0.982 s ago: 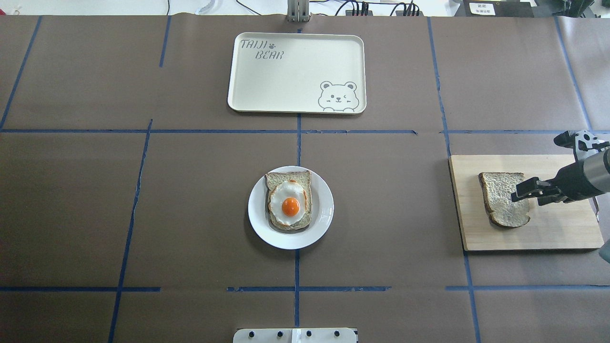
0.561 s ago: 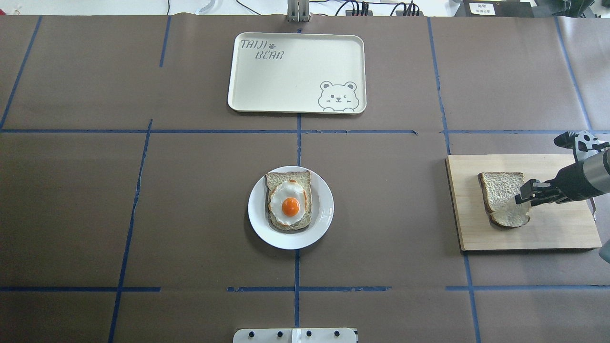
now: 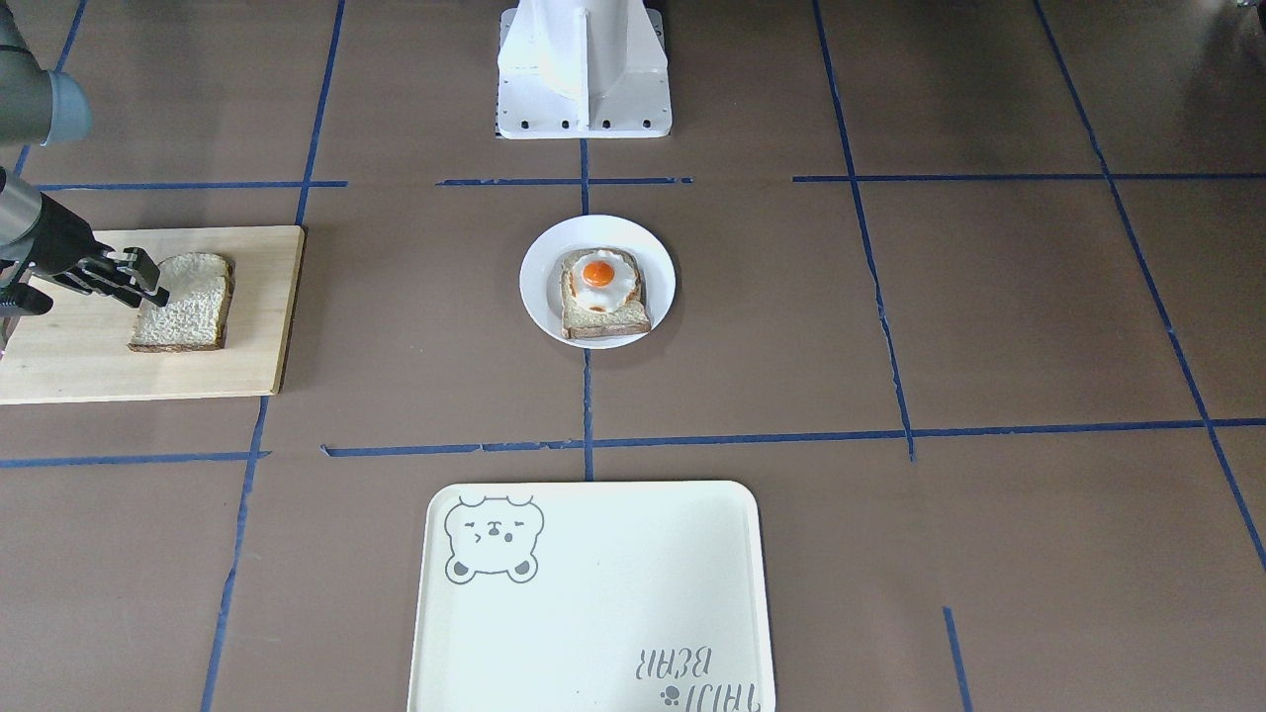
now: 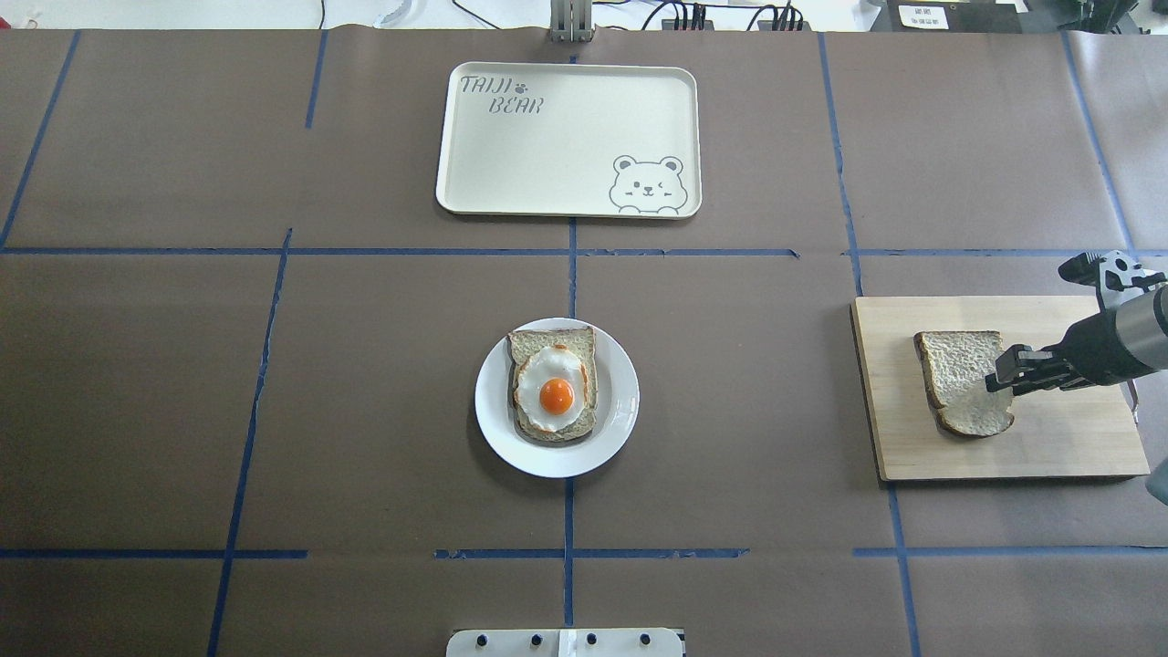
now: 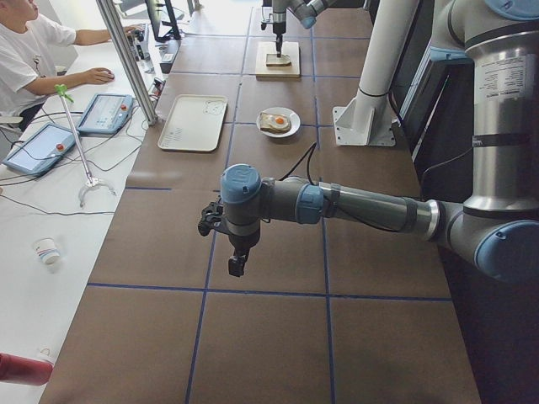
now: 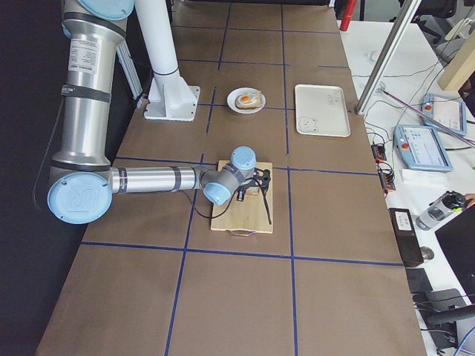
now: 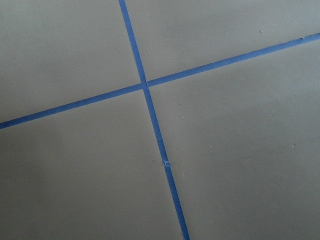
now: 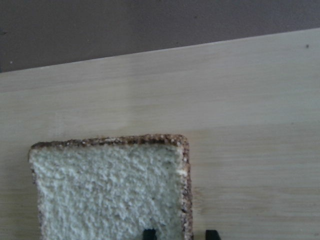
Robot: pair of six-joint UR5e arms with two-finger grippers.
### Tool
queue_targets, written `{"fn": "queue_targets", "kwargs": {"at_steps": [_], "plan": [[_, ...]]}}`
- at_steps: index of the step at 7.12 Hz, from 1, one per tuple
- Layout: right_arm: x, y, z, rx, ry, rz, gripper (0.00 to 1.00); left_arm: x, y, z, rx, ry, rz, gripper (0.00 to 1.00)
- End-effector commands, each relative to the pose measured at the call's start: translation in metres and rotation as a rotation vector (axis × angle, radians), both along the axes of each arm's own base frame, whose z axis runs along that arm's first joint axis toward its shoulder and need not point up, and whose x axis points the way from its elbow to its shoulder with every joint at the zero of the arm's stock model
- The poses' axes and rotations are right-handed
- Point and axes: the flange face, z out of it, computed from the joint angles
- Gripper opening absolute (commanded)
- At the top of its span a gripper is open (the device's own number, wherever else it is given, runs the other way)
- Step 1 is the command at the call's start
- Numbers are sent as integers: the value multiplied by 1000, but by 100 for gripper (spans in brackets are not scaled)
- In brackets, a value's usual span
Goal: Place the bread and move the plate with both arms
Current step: 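Lower the right gripper onto the bread slice on the bamboo board and grasp it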
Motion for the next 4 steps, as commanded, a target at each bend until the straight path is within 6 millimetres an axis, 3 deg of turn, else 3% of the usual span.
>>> {"fn": "queue_targets", "kwargs": {"at_steps": [1,4], "plan": [[4,2,2,0,4,1,0,0,0,0,-1,0,0,100],[5,3,-4,12,0,8,0,0,1,-1,4,0,0,100]]}}
